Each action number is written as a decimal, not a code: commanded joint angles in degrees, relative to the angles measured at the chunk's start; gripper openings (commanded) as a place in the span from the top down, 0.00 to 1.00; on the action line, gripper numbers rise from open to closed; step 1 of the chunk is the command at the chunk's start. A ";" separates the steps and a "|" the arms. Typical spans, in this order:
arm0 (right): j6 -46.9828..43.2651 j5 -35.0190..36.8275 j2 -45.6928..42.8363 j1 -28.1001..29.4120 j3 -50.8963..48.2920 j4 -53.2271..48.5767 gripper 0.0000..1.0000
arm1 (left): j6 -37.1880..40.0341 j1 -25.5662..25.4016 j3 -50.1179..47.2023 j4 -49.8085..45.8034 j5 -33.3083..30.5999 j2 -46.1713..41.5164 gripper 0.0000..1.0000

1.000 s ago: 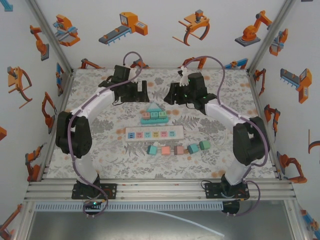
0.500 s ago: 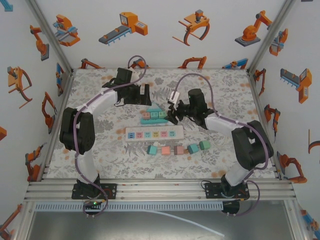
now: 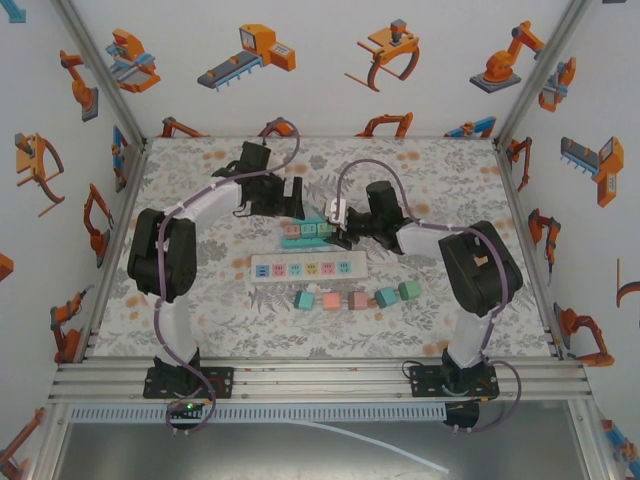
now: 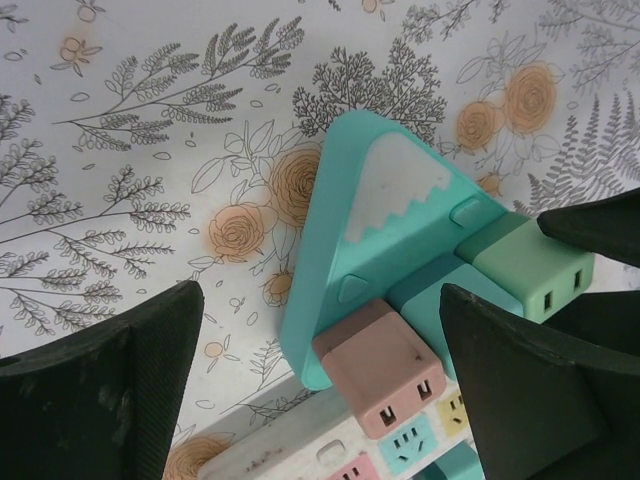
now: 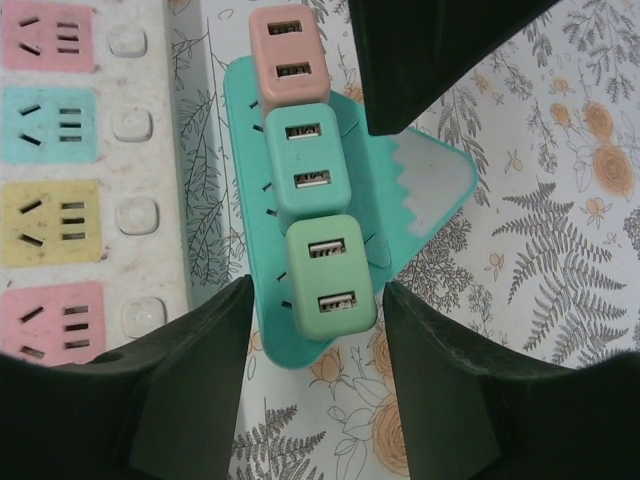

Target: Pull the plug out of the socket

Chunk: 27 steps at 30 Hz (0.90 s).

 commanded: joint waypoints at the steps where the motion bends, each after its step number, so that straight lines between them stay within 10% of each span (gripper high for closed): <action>1: -3.95 -2.04 0.95 0.62 3.00 -3.52 0.50 | 1.98 -0.23 1.90 -2.90 0.53 2.20 0.08; 27: -6.94 -4.20 3.53 1.76 12.46 -13.98 0.74 | 2.57 -1.25 5.57 -7.56 -1.80 9.32 0.14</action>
